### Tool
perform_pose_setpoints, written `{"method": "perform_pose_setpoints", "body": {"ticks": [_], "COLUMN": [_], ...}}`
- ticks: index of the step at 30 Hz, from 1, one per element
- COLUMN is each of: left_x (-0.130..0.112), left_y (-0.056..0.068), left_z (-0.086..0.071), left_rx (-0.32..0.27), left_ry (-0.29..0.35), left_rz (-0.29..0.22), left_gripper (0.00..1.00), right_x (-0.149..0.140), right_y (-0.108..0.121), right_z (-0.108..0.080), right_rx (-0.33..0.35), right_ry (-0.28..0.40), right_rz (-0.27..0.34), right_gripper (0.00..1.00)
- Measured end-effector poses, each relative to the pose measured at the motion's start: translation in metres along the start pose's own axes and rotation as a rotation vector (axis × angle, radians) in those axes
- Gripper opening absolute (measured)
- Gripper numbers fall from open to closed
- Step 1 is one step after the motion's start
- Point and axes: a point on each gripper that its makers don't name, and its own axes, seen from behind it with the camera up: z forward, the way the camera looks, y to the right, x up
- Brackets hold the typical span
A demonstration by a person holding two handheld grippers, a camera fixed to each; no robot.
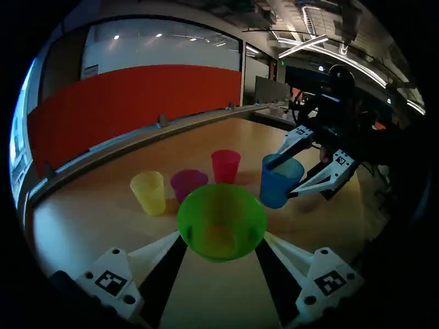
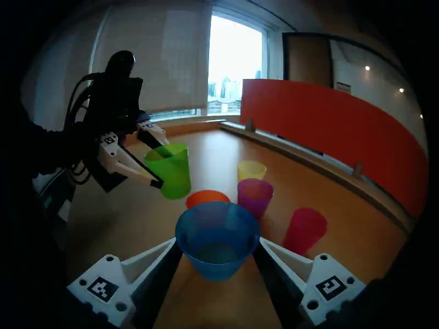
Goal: Pour water
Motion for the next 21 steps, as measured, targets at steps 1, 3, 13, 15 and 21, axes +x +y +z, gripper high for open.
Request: {"method": "perform_pose_setpoints", "body": {"ticks": [1,3,13,15,21], "left_x": [0.003,0.009,0.036,0.042,0.055], "left_y": [-0.001,-0.004,-0.012,-0.013,-0.015], "left_z": [-0.001,-0.004,-0.018,-0.021,-0.026], "left_rx": [0.005,0.015,0.050,0.056,0.066], "left_ry": [0.006,0.018,0.068,0.080,0.121], "left_rz": [0.000,0.000,-0.004,-0.007,-0.018], "left_gripper": [0.81,0.81,0.81,0.81,0.81], "right_x": [0.002,0.006,0.020,0.024,0.032], "right_y": [0.000,0.001,0.005,0.006,0.008], "right_z": [-0.001,-0.004,-0.013,-0.014,-0.019], "right_rx": [-0.003,-0.009,-0.029,-0.032,-0.039], "right_ry": [0.004,0.012,0.041,0.050,0.070], "right_rz": [0.000,0.000,0.005,0.008,0.016], "right_gripper": [0.89,0.89,0.88,0.89,0.88]}}
